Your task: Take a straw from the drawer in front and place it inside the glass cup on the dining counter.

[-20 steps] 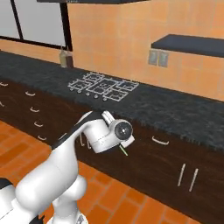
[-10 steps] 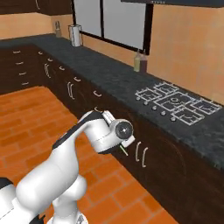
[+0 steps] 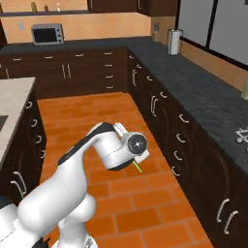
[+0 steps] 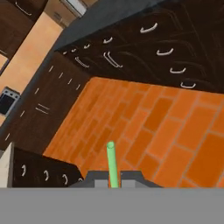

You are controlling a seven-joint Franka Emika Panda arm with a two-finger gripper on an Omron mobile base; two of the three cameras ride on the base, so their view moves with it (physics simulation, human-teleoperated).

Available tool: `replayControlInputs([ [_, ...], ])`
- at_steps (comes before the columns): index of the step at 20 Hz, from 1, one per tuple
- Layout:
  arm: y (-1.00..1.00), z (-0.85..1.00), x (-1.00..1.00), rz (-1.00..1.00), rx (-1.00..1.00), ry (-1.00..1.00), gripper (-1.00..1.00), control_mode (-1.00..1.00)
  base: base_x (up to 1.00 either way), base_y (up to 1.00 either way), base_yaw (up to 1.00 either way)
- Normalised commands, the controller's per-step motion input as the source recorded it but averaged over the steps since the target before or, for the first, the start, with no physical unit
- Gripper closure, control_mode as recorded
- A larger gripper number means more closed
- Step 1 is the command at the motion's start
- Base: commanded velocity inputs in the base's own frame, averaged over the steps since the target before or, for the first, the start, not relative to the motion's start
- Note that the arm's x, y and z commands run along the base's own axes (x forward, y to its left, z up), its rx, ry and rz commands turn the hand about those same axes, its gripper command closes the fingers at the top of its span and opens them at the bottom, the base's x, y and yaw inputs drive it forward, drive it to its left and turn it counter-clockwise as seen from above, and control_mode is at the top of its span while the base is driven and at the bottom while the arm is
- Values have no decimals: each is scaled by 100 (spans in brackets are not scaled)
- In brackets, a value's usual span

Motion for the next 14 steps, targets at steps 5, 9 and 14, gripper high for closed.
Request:
replayControlInputs([
  [5,0,0,0,0,0,0,100,100,-50,26,69],
  [9,0,0,0,0,0,0,100,100,-78,-13,62],
  [14,0,0,0,0,0,0,100,100,-96,0,58],
])
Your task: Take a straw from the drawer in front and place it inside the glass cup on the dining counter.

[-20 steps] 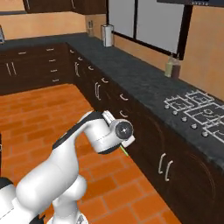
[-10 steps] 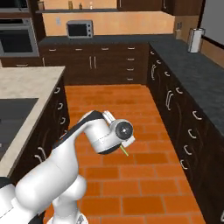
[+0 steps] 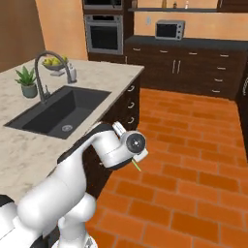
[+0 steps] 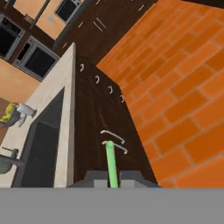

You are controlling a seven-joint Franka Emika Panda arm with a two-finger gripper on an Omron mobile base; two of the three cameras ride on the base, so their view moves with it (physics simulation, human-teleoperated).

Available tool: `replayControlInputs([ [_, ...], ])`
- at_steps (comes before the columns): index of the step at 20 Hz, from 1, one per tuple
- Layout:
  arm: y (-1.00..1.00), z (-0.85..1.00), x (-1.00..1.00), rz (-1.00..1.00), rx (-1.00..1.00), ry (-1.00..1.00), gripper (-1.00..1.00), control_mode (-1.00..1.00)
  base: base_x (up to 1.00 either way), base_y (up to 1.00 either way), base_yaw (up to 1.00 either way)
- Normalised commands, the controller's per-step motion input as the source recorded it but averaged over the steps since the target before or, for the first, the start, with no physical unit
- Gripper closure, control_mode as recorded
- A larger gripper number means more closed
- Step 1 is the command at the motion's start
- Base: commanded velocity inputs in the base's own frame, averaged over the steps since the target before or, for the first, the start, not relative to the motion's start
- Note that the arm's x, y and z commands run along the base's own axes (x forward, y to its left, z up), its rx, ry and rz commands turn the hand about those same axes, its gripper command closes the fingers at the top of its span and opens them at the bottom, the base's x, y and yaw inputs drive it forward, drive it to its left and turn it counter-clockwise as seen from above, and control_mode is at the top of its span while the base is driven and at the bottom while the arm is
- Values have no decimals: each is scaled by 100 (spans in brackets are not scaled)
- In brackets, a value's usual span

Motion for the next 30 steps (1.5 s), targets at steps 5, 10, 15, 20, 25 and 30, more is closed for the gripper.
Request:
replayControlInputs([
  [5,0,0,0,0,0,0,100,100,-85,0,48],
  [10,0,0,0,0,0,0,100,100,-77,12,32],
  [15,0,0,0,0,0,0,100,100,-38,40,28],
  [20,0,0,0,0,0,0,100,100,44,94,21],
  [25,0,0,0,0,0,0,100,100,-54,82,8],
  [30,0,0,0,0,0,0,100,100,-100,12,6],
])
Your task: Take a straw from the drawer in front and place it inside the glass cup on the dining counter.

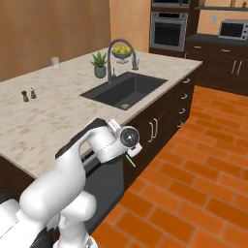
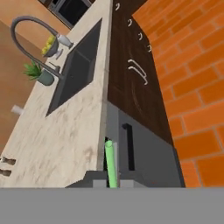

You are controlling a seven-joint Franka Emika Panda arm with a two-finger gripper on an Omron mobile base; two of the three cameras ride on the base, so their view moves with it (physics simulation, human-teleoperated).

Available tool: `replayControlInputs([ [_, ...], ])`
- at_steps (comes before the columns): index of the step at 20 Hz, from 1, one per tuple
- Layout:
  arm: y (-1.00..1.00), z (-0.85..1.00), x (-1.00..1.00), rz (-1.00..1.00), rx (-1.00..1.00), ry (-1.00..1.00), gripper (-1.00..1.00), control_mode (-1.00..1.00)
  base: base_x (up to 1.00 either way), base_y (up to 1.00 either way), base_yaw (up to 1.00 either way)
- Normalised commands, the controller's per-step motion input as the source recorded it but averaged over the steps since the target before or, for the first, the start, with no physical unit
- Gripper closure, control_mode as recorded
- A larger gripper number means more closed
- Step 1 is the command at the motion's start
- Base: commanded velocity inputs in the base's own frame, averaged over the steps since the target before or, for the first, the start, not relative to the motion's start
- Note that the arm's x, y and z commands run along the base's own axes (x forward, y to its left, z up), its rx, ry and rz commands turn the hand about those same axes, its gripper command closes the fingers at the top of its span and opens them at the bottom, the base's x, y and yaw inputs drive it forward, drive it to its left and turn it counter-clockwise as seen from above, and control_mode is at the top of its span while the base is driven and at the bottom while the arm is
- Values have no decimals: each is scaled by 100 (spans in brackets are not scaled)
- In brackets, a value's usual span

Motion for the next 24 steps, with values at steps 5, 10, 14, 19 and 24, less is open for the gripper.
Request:
replayControlInputs([
  [5,0,0,0,0,0,0,100,100,-10,88,12],
  [10,0,0,0,0,0,0,100,100,51,100,9],
  [14,0,0,0,0,0,0,100,100,11,100,16],
  [19,0,0,0,0,0,0,100,100,0,100,18],
  [24,0,0,0,0,0,0,100,100,0,100,15],
])
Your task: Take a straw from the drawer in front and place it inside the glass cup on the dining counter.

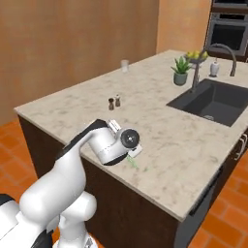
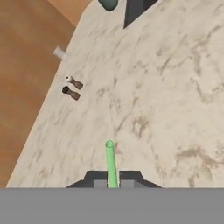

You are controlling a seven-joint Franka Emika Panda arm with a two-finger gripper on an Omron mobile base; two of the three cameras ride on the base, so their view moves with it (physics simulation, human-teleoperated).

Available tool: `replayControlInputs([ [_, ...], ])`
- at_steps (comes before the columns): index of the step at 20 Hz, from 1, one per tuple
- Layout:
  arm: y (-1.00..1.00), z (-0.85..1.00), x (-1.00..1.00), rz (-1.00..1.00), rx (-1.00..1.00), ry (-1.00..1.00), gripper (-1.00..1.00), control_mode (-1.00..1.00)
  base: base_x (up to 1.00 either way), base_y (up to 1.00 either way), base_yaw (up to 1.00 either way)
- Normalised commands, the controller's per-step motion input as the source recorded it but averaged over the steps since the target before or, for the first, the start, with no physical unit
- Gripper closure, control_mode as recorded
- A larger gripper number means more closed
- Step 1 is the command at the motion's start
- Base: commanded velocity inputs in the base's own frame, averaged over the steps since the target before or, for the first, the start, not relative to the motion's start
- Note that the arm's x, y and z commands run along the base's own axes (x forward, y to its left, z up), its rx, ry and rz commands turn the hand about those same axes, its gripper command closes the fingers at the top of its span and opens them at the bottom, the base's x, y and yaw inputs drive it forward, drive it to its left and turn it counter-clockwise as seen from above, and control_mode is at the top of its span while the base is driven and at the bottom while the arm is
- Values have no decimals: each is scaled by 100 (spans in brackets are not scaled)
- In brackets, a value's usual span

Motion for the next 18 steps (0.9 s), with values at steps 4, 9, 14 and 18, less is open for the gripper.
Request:
replayControlInputs([
  [4,0,0,0,0,0,0,100,100,0,100,13],
  [9,0,0,0,0,0,0,100,100,25,100,4],
  [14,0,0,0,0,0,0,100,100,51,100,0],
  [18,0,0,0,0,0,0,100,100,56,100,0],
])
